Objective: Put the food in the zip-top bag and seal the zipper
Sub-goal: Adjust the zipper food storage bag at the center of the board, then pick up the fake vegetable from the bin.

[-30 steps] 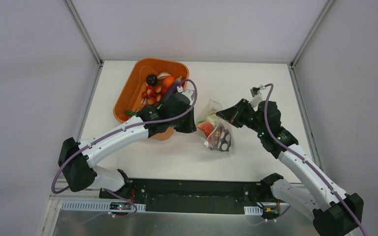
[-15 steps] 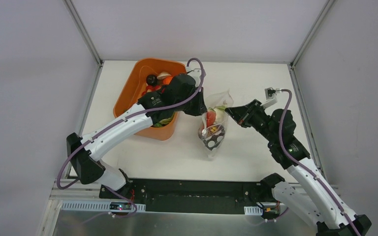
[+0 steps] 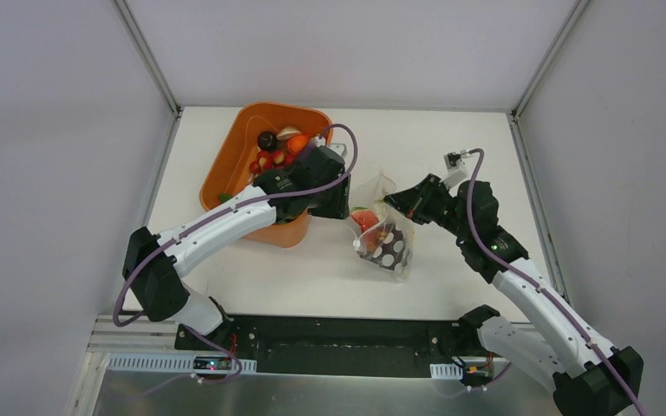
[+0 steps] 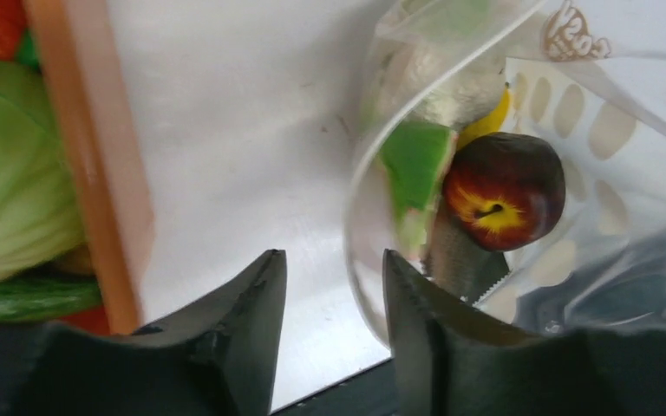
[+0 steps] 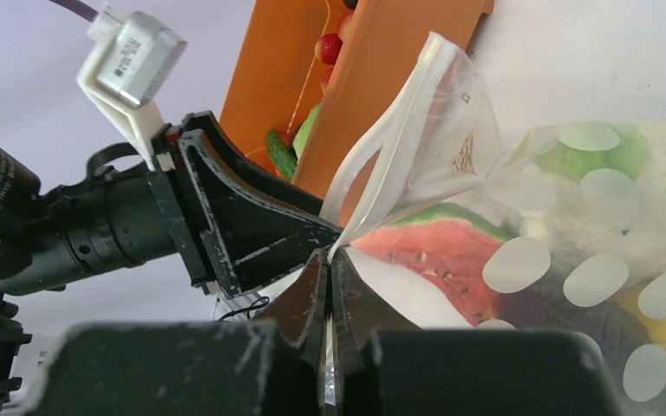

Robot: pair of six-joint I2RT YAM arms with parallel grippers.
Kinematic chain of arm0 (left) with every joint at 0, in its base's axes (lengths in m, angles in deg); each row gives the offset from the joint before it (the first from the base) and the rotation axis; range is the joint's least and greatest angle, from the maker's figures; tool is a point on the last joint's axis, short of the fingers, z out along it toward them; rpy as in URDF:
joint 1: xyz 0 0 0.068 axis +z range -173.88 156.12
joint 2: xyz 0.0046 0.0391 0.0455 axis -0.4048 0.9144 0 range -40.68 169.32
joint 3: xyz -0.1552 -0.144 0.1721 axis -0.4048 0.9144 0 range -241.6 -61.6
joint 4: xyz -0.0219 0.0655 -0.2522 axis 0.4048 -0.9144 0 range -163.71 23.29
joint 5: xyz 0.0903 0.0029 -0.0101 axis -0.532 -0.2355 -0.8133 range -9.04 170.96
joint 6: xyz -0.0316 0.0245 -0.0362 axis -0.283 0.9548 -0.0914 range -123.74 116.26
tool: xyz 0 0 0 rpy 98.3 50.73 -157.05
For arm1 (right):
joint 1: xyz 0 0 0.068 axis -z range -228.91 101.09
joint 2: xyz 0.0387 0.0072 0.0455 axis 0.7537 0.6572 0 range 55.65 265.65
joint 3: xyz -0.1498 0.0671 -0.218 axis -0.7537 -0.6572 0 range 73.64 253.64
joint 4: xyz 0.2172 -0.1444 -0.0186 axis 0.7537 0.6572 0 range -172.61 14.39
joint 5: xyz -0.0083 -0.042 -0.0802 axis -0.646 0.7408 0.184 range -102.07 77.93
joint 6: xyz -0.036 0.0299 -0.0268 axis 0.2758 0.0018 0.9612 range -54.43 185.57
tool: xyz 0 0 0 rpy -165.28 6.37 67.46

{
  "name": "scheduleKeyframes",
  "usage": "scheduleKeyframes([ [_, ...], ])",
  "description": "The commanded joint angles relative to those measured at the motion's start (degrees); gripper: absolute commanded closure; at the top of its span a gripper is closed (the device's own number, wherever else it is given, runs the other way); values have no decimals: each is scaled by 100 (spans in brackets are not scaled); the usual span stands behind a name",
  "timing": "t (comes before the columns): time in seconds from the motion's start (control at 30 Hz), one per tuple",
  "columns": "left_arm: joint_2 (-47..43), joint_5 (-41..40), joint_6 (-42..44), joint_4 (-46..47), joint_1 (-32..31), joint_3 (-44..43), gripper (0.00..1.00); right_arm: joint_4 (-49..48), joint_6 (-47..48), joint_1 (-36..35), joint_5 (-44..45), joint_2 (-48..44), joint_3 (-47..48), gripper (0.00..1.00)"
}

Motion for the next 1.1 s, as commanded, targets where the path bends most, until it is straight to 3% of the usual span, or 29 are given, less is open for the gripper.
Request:
scheduleKeyframes([
  [0.0, -617, -179, 33, 113, 142, 91, 36, -599, -136, -19, -274, -75, 154, 100],
  [0.3, -1115, -225, 695, -22, 445, -202, 1, -668, -228, -11, -353, 75, 121, 100],
  [0.5, -1091, -23, 1508, 15, 1467, -549, 1, -689, -254, -10, -400, 121, 148, 100],
  [0.7, 22, 57, 3004, 161, 2623, -1500, 1, -726, -259, -13, -404, 81, 122, 100],
  [0.93, 1514, -496, 5080, 535, 2708, -2162, 1, -729, -250, -11, -339, 42, 129, 100],
  [1.07, 2065, -352, 6020, 767, 2742, -2220, 1, -693, -230, -14, -369, 67, 166, 100],
])
